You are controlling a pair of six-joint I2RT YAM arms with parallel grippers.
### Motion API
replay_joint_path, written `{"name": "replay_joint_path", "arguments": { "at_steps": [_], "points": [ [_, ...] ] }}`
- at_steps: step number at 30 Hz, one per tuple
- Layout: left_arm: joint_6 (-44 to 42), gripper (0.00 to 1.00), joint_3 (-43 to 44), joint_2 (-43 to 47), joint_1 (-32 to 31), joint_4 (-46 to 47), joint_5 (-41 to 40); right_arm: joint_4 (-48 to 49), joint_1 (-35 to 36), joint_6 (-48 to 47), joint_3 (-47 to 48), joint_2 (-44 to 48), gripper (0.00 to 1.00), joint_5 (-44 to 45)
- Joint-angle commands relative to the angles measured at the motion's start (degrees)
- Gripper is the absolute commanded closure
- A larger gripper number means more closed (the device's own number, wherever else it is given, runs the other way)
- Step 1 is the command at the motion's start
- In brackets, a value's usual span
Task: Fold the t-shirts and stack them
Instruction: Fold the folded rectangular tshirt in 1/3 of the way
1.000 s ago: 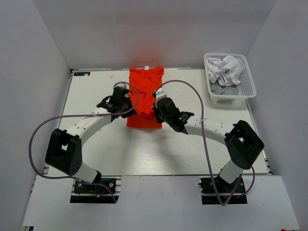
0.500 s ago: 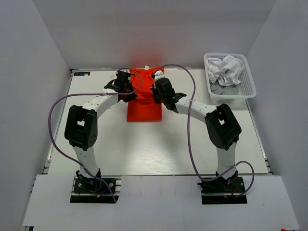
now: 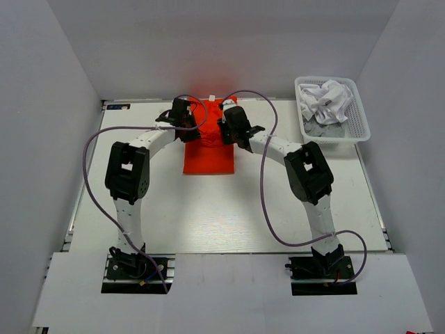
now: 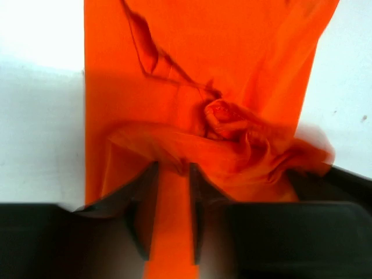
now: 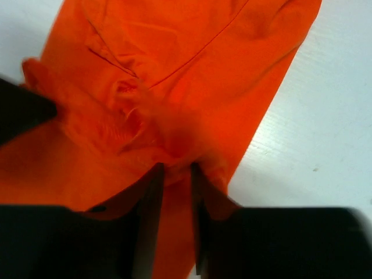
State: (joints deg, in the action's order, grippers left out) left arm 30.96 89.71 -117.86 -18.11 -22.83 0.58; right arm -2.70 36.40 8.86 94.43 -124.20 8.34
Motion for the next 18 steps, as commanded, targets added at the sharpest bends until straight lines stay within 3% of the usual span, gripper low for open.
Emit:
{"name": "replay_joint_path", "arguments": {
  "at_steps": [1, 3, 5, 7, 9, 10, 11, 13, 18],
  "points": [
    [-1.5, 0.59, 7.0, -0.8, 1.8, 2.3, 0.0, -0.3, -1.2, -0.2, 4.9, -1.1, 0.64, -0.9],
    [-1.5, 0.36, 11.6, -2.3, 2.4, 1.5, -2.2, -0.3, -2.5, -0.3, 7.5, -2.4, 0.54, -0.3],
    [-1.5, 0.01, 19.2, -5.1, 4.2, -1.6, -3.4, -0.9, -3.4, -0.2, 11.8, -3.4, 0.37, -0.2],
    [-1.5, 0.00, 25.2, -6.0, 4.9, -5.0, -4.2, -2.2, -3.9, -0.1, 13.2, -3.1, 0.31, -0.5],
    [-1.5, 0.00, 24.4, -4.7, 5.5, -7.3, -3.7, -3.4, -4.1, -0.1, 11.4, -1.9, 0.27, -2.3],
    [-1.5, 0.00, 19.4, -3.0, 5.5, -6.6, -2.6, -2.9, -4.0, -0.2, 8.3, 1.2, 0.26, -2.8],
    [-1.5, 0.00, 15.9, -1.0, 5.5, -3.9, -1.7, -2.1, -3.8, -0.3, 4.2, 2.4, 0.15, -3.9],
    [-1.5, 0.00, 4.8, 5.7, 5.5, -1.3, 1.3, -0.6, -3.7, 0.7, -2.2, 7.7, 0.10, -7.1],
    [-0.2, 0.00, -17.8, 17.2, 4.0, 3.5, 4.2, 1.9, -3.5, 6.9, -18.4, 17.0, 0.10, -14.0]
  ]
}}
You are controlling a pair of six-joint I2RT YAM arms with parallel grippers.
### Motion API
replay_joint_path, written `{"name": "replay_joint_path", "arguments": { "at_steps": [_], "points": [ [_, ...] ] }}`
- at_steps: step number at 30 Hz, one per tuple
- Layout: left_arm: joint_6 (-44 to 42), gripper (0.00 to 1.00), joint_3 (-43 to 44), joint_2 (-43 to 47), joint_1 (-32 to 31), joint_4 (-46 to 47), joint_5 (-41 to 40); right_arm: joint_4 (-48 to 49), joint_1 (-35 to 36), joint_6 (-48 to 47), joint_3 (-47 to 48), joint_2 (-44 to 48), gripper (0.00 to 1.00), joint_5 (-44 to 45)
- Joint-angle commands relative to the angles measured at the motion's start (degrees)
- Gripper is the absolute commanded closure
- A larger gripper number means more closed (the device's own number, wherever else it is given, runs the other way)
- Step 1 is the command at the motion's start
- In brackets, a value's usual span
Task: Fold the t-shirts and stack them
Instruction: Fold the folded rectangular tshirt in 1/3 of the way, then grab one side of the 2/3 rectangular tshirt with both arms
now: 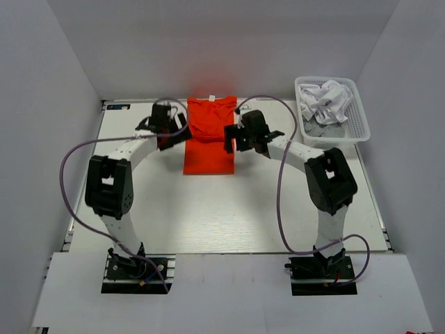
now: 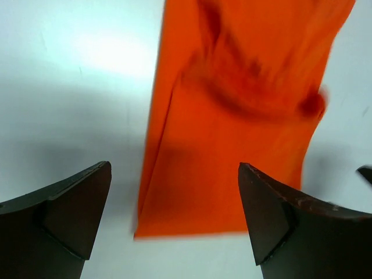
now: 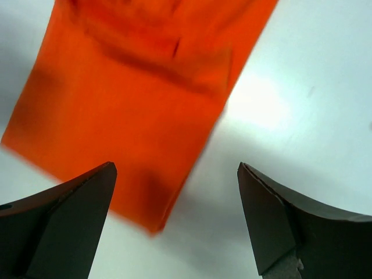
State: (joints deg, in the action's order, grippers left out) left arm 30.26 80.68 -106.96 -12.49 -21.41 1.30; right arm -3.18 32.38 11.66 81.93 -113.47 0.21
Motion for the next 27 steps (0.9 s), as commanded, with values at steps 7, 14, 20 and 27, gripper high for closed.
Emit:
{"name": "replay_joint_path", "arguments": {
  "at_steps": [7, 14, 20, 27],
  "points": [
    [2.4, 0.00, -25.2, 13.6, -2.2, 6.8, 8.0, 4.3, 0.6, 7.8, -17.9, 11.6, 0.10, -12.6],
    [3.0, 0.17, -25.2, 9.3, -2.2, 8.4, 8.0, 5.1, 0.7, 8.6, -17.4, 7.4, 0.13, -13.5],
    [2.4, 0.52, -23.1, 4.2, -2.2, 8.9, 9.9, 5.5, 0.6, 8.7, -16.5, 4.6, 0.21, -13.9],
    [2.4, 0.90, -24.5, 3.4, -2.2, 10.7, 11.4, 5.7, 0.9, 8.8, -16.0, 1.6, 0.50, -13.7]
  ]
}}
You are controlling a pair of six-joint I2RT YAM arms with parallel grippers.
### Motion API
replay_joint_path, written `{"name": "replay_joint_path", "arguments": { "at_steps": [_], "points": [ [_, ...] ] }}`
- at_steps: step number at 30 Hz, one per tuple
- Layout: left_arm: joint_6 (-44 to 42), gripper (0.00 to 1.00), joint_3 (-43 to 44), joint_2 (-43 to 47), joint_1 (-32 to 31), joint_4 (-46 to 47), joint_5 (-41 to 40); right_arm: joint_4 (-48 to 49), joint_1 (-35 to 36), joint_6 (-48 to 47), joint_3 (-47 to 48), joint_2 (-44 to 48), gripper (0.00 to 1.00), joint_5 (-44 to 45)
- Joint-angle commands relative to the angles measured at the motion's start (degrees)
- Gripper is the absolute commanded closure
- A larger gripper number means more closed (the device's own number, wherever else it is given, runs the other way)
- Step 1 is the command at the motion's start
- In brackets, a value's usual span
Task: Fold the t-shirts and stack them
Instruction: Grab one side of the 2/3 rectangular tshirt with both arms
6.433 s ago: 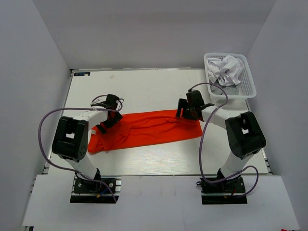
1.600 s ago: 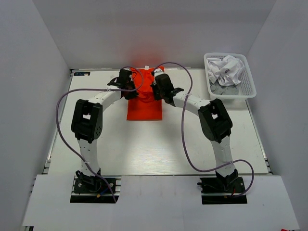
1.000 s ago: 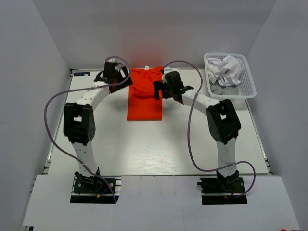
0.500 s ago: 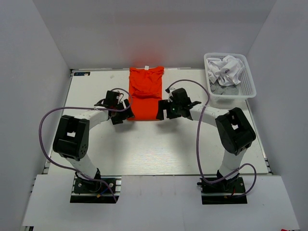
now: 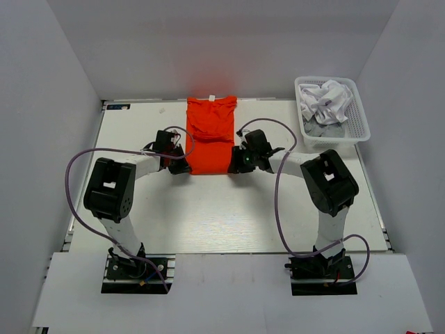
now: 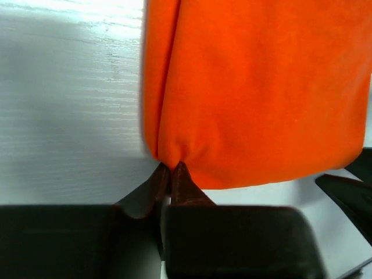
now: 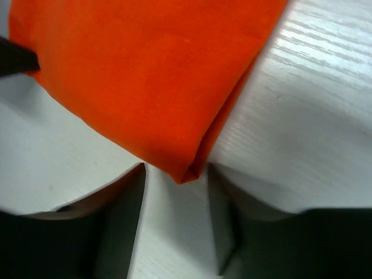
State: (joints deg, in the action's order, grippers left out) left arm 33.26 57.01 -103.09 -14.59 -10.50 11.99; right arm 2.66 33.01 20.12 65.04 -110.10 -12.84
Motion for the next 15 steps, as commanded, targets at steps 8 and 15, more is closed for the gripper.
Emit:
{"name": "replay_joint_path", "arguments": {
  "at_steps": [8, 15],
  "points": [
    [0.0, 1.00, -2.8, 4.8, -0.1, -0.3, 2.2, -0.2, 0.6, -0.3, -2.5, 4.1, 1.00, -1.2],
    [-0.6, 1.00, -4.7, 16.2, -1.9, -13.0, 6.6, -11.1, 1.6, -3.6, -9.0, 22.3, 1.00, -4.4]
  ]
}}
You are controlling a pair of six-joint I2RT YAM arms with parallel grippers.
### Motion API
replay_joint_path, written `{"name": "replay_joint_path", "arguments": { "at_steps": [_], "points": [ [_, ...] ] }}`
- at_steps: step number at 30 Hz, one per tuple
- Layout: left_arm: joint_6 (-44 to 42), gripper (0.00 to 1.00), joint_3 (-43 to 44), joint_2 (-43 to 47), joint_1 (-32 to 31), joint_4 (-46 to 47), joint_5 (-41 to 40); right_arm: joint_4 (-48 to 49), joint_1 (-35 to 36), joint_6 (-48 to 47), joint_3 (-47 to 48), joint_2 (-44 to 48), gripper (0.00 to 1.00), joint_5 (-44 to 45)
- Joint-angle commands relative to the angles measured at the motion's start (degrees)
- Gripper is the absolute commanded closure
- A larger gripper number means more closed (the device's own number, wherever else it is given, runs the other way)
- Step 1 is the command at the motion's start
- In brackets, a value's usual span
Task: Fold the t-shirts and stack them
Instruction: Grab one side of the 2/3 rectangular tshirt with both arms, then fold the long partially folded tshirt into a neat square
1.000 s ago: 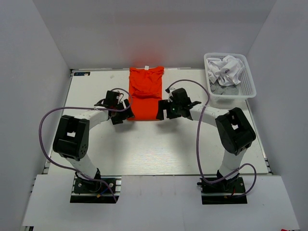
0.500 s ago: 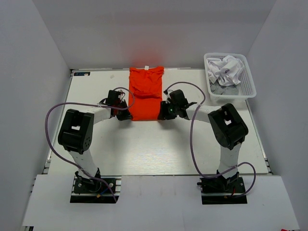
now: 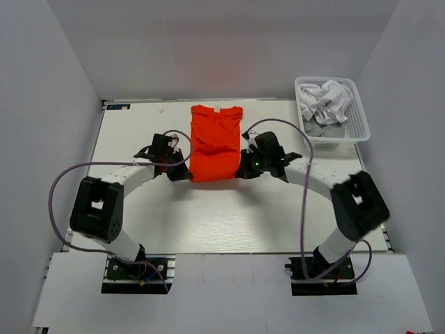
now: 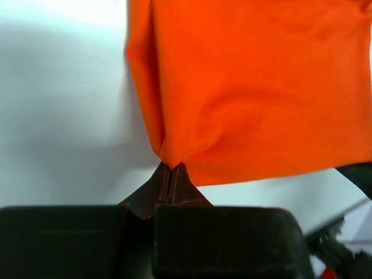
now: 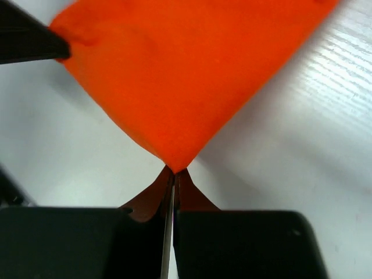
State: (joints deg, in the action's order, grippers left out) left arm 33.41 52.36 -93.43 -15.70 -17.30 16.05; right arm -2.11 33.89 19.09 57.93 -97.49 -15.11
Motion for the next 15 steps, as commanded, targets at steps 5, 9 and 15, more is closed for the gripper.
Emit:
{"name": "replay_joint_path", "arguments": {
  "at_steps": [5, 9, 15],
  "points": [
    [-1.9, 1.00, -2.1, 21.7, -3.5, -16.8, 5.6, -15.1, 0.7, -6.9, -5.0, 23.3, 1.00, -4.4],
    [-1.1, 1.00, -2.1, 32.3, -4.2, -19.6, 7.2, -24.7, 0.6, -10.4, -1.8, 31.0, 1.00, -8.1],
    [0.2, 1.00, -1.6, 40.1, -4.8, -17.2, 8.2, -27.9, 0.2, -11.0, 0.2, 35.2, 1.00, -6.2]
  ]
}}
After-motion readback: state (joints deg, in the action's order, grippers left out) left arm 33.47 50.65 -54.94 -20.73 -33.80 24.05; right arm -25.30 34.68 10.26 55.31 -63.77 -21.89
